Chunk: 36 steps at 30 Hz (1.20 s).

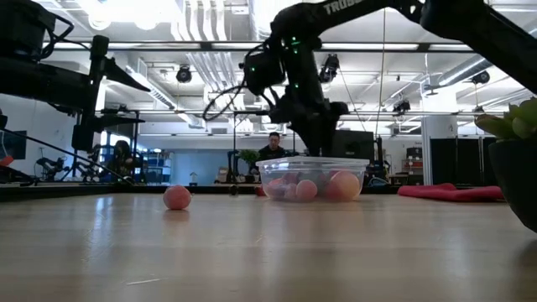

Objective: Pick and placing Produce into tupperware
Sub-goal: Put the blackberry into the transparent container, then put the pink apricot into the transparent container

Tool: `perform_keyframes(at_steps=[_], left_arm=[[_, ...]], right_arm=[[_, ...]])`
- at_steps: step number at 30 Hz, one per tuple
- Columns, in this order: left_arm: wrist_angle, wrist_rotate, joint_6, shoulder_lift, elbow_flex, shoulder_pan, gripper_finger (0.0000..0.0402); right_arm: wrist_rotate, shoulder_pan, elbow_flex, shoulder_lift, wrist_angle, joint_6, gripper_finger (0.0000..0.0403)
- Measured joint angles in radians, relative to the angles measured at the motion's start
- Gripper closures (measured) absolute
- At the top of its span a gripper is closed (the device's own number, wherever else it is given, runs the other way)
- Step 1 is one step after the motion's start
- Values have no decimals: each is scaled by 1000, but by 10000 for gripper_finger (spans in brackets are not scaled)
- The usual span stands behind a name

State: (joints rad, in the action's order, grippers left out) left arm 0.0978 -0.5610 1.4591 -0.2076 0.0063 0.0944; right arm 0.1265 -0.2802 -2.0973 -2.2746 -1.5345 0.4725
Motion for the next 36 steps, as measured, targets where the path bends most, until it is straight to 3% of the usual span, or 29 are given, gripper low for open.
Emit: perform_keyframes(at_steps=[6, 11, 14, 17, 28, 36], left_arm=[[-1, 0, 0, -1, 0, 0, 146], [-1, 0, 0, -1, 0, 0, 146], [-1, 0, 0, -1, 0, 0, 146], [0, 0, 0, 0, 0, 0, 146], [-1, 0, 0, -1, 0, 0, 146], [-2, 0, 0, -1, 0, 0, 146]], right_arm=[[5, 18, 39, 7, 15, 1, 185], [12, 79, -54, 28, 54, -60, 142], [105, 126, -115, 63, 63, -69, 127], [204, 150, -140, 100, 67, -69, 122], [173, 147, -157, 156, 111, -10, 138], [101, -17, -154, 98, 370, -78, 140]])
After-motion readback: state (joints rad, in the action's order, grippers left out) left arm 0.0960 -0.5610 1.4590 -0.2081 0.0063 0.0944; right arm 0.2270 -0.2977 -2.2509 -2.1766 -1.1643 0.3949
